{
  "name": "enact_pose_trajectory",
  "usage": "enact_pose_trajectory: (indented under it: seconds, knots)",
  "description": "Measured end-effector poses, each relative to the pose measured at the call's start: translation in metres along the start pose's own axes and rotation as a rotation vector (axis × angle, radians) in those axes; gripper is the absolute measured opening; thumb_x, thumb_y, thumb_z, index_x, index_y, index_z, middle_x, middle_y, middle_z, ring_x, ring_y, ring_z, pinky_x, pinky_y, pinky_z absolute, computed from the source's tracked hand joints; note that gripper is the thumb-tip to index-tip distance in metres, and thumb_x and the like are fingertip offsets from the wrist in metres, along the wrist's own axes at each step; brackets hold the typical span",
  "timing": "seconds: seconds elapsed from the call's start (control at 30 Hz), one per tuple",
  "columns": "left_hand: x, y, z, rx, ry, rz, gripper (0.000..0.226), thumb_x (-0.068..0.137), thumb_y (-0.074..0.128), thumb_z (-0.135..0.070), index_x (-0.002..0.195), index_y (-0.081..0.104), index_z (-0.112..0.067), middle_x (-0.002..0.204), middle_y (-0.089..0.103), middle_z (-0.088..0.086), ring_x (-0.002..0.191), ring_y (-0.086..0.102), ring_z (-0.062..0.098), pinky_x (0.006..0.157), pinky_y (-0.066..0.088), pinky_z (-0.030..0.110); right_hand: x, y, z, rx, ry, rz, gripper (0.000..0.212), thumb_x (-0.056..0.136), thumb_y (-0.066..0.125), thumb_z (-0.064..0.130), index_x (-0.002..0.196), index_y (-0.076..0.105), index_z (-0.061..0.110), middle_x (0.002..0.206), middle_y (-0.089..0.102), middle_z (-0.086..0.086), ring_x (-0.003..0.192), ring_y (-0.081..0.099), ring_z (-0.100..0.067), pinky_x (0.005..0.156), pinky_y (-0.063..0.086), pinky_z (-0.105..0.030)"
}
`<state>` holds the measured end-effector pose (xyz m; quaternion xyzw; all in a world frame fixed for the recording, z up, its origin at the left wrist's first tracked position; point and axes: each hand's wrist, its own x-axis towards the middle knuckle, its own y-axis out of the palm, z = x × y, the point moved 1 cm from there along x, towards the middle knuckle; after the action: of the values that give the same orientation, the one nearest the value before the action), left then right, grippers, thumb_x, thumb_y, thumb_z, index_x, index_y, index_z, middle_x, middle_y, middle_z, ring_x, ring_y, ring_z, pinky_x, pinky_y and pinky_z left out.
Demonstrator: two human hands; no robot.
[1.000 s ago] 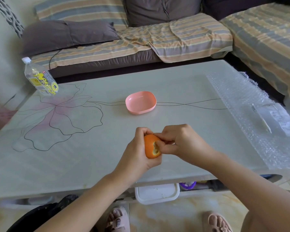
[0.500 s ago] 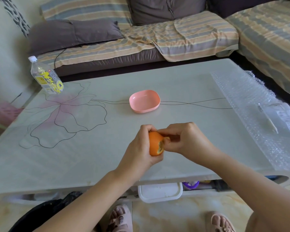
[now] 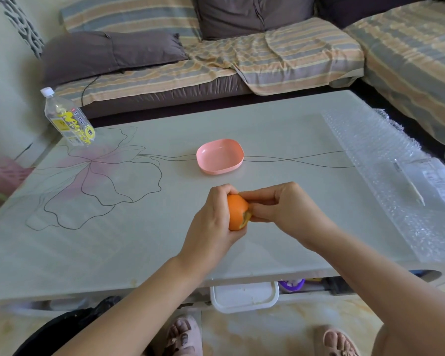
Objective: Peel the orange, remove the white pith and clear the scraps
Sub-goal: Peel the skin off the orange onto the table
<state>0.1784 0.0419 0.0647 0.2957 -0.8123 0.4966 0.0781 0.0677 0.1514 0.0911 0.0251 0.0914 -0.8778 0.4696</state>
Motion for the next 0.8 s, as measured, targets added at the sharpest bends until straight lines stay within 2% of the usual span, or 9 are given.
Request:
enact_pose_trajectory:
  seconds: [0.13,0.2,0.3,0.4,0.5,0.6,0.8]
  knots:
    - [0.001,0.006,-0.005,0.017,0.011,-0.009,0.065,0.07,0.081,-0.015,0.109,0.03,-0.027,0.104,0.056,0.005,0.08,0.058,0.021,0.061,0.037,0.019,0.0,-0.002,0.002,0.036,0.041,-0.058,0.035,0.081,0.055,-0.01,0.102,0.073,0.011,0.089,0.075,-0.005,0.077,0.072,-0.013,0.066,0.052,-0.011]
    - [0.001,0.006,-0.007,0.01,0.008,-0.032,0.063,0.072,0.082,-0.022,0.109,0.031,-0.026,0.104,0.055,0.003,0.081,0.055,0.014,0.061,0.035,0.015,0.001,-0.003,0.003,0.103,0.055,-0.093,0.035,0.079,0.054,-0.012,0.1,0.073,0.008,0.088,0.075,-0.008,0.078,0.072,-0.016,0.068,0.054,-0.014]
    - [0.005,0.004,-0.011,-0.079,-0.045,-0.077,0.059,0.074,0.08,-0.031,0.108,0.033,-0.026,0.104,0.052,-0.005,0.086,0.05,0.01,0.063,0.04,0.018,0.002,-0.003,0.004,0.241,0.068,-0.135,0.032,0.079,0.055,-0.014,0.096,0.072,0.006,0.089,0.074,-0.012,0.079,0.072,-0.017,0.071,0.057,-0.02]
    - [0.009,0.002,-0.014,-0.176,-0.114,-0.107,0.056,0.073,0.081,-0.031,0.107,0.037,-0.024,0.103,0.049,-0.008,0.085,0.046,0.004,0.065,0.041,0.013,0.003,-0.003,0.004,0.381,0.089,-0.166,0.026,0.081,0.058,-0.012,0.093,0.071,0.007,0.089,0.074,-0.012,0.078,0.071,-0.015,0.07,0.057,-0.02]
    - [0.01,0.004,-0.016,-0.186,-0.146,-0.12,0.059,0.071,0.081,-0.034,0.105,0.033,-0.028,0.104,0.047,-0.008,0.084,0.043,0.001,0.065,0.039,0.007,0.004,-0.001,0.001,0.481,0.123,-0.208,0.023,0.084,0.058,-0.01,0.094,0.071,0.006,0.086,0.074,-0.008,0.074,0.07,-0.012,0.067,0.057,-0.017]
    - [0.014,0.005,-0.017,-0.18,-0.178,-0.135,0.062,0.07,0.082,-0.036,0.105,0.031,-0.03,0.105,0.047,-0.008,0.085,0.043,0.002,0.065,0.04,0.007,0.005,0.001,0.0,0.538,0.13,-0.265,0.025,0.084,0.055,-0.011,0.092,0.071,0.006,0.084,0.074,-0.004,0.072,0.07,-0.009,0.065,0.056,-0.016]
    - [0.021,0.005,-0.016,-0.195,-0.216,-0.143,0.063,0.069,0.083,-0.035,0.104,0.031,-0.029,0.104,0.048,-0.006,0.087,0.049,0.009,0.065,0.039,0.005,0.004,0.001,0.004,0.596,0.131,-0.29,0.024,0.083,0.056,-0.011,0.089,0.071,0.006,0.089,0.074,-0.007,0.074,0.07,-0.011,0.067,0.057,-0.017]
